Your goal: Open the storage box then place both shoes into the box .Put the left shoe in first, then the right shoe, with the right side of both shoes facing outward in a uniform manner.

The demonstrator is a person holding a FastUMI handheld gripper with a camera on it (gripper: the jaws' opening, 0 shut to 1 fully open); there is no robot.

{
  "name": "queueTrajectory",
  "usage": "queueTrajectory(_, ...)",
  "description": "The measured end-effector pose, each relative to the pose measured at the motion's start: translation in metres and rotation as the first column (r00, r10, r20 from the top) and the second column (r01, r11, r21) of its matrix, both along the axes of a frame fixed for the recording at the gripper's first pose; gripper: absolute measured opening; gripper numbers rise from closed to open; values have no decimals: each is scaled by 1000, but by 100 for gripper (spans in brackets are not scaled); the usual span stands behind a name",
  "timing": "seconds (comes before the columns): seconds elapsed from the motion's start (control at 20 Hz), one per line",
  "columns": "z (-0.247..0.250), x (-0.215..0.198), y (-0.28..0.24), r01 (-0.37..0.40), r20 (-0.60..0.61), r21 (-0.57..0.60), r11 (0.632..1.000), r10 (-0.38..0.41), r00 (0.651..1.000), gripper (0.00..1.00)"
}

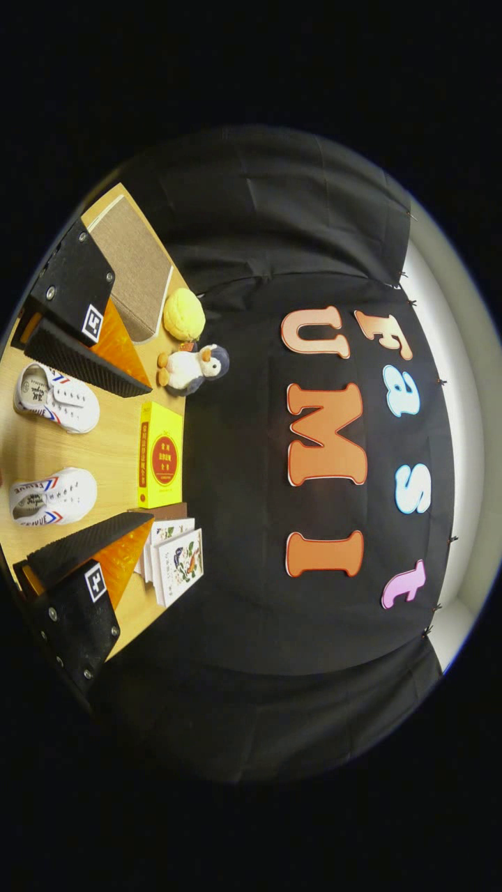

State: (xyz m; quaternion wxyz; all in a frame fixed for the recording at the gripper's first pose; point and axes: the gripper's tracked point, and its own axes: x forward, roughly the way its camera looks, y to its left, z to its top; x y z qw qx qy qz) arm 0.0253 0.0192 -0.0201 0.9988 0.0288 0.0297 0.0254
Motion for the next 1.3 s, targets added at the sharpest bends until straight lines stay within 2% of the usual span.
queueTrajectory(0.15,-23,6,30,-113,-64,141,984,123,990,98)
queueTrajectory(0.25,-45,10,54,-185,-128,264,947,224,966,98)
queueTrajectory(0.35,-65,11,79,-244,-188,381,892,333,924,98)
queueTrajectory(0.45,-83,10,112,-294,-223,533,793,467,856,98)
queueTrajectory(0.55,-93,7,143,-301,-228,687,662,588,776,98)
queueTrajectory(0.6,-100,6,155,-290,-221,739,608,625,748,98)
queueTrajectory(0.7,-107,7,172,-279,-203,801,531,677,707,98)
queueTrajectory(0.75,-112,8,180,-274,-201,819,505,699,686,98)
queueTrajectory(0.9,-125,7,202,-270,-205,845,461,746,634,98)
queueTrajectory(1.05,-129,8,215,-245,-183,886,394,782,596,98)
queueTrajectory(1.2,-127,11,217,-205,-144,925,321,793,592,95)
queueTrajectory(1.25,-124,11,215,-189,-124,939,288,795,594,95)
queueTrajectory(1.3,-118,10,212,-174,-90,955,239,797,597,92)
